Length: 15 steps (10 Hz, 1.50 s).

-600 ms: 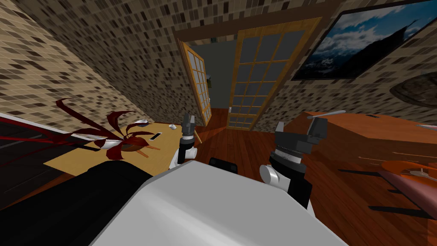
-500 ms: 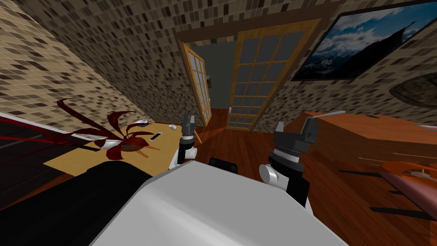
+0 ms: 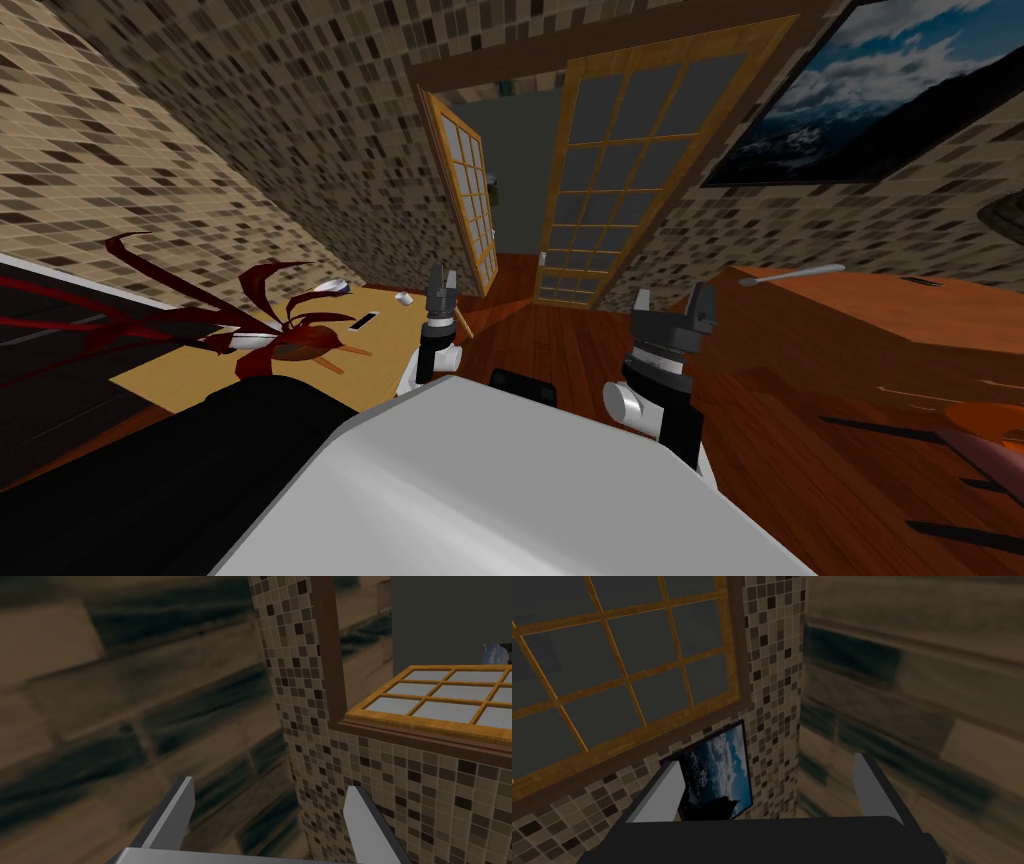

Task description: Push the door open

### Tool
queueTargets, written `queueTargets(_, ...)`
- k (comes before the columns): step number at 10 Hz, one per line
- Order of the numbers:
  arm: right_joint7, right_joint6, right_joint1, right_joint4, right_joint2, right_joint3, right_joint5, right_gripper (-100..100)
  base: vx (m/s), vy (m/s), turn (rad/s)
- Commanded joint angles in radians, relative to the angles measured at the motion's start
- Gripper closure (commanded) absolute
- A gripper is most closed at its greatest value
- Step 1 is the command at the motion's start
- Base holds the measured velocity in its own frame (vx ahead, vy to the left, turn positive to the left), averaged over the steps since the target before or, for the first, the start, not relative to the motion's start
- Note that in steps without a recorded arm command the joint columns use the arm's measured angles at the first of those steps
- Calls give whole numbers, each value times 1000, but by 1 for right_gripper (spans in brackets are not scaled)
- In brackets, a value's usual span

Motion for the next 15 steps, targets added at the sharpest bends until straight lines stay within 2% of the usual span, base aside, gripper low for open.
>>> queueTargets(1, -22, -5, -15, 30, -7, -5, -7, -100, 78, 3, 33)
queueTargets(3, -70, -22, -41, 97, -19, -8, -21, -100, 116, -9, 74)
queueTargets(8, -141, -48, -78, 197, -34, -13, -42, -100, 103, 6, 48)
queueTargets(15, -260, -90, -140, 363, -51, -21, -77, -100, 95, -2, 55)
